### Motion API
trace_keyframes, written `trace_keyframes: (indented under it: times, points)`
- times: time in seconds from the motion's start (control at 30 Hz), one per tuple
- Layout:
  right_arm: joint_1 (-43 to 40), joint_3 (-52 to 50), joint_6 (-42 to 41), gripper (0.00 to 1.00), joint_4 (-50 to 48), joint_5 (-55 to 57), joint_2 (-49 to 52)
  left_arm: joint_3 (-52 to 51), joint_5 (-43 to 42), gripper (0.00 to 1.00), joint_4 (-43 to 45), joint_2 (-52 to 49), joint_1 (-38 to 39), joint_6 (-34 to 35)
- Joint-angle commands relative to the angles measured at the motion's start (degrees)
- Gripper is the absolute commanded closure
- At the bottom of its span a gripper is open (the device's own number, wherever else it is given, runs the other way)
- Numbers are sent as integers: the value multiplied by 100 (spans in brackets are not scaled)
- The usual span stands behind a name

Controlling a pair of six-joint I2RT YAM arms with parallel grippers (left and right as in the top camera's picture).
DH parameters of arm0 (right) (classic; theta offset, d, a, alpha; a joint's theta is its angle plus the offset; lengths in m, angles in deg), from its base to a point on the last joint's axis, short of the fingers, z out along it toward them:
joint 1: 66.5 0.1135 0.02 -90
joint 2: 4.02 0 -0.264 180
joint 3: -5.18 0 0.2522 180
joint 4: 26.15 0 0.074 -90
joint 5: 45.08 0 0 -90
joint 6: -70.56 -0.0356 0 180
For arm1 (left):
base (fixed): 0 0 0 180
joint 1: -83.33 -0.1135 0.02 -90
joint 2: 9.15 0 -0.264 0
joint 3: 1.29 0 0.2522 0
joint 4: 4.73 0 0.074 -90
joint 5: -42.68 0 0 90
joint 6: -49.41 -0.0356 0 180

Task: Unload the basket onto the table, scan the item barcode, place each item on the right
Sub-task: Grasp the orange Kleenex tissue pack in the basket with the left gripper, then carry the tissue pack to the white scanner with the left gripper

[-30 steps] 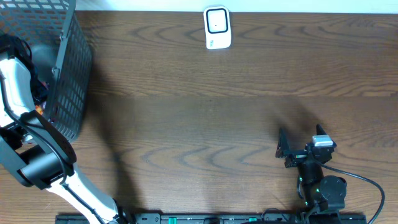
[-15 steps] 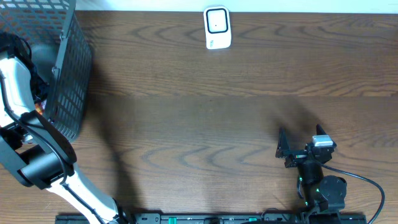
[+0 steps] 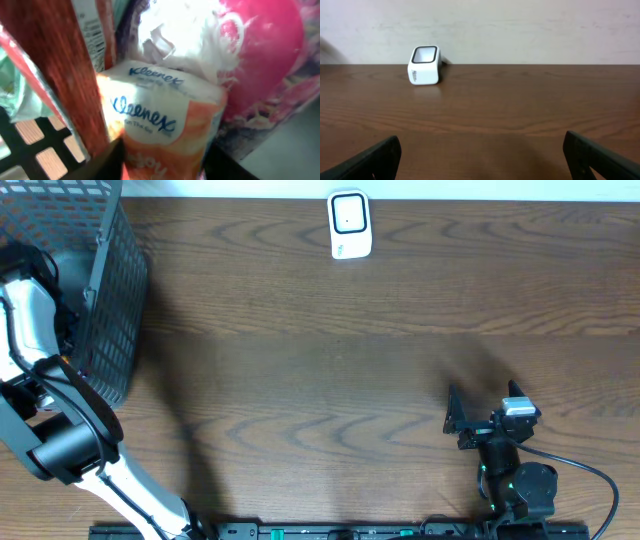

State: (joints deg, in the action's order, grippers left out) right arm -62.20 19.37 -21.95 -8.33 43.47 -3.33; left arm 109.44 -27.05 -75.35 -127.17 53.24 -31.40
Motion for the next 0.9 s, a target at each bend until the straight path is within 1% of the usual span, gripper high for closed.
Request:
trace_keyframes:
  times: [0.0,0.13,0.27,0.37,0.47,0.57,0.67,0.87]
  points:
    - [-13,-11,44,1,24,48,-37,-118,0,67,28,101,26,-210]
    - [-13,-11,44,1,24,48,-37,-92,35,92,22,101,28,-208]
    - [-13,-11,44,1,24,48,-37,61,31,92,-109,155,35,-205]
    - [-13,-11,44,1,24,48,-37,205,28,93,-177,393,33,-203]
    - [-13,-11,44,1,24,48,-37,295,-17,93,-83,824,33,-118]
    - [-13,-11,44,1,24,48,-37,341,-275,93,214,1480,33,177]
    - [-13,-11,44,1,24,48,-37,341,-933,93,651,2210,33,472]
    - [-13,-11,44,1,24,48,-37,341,-3018,93,1344,3423,35,1016]
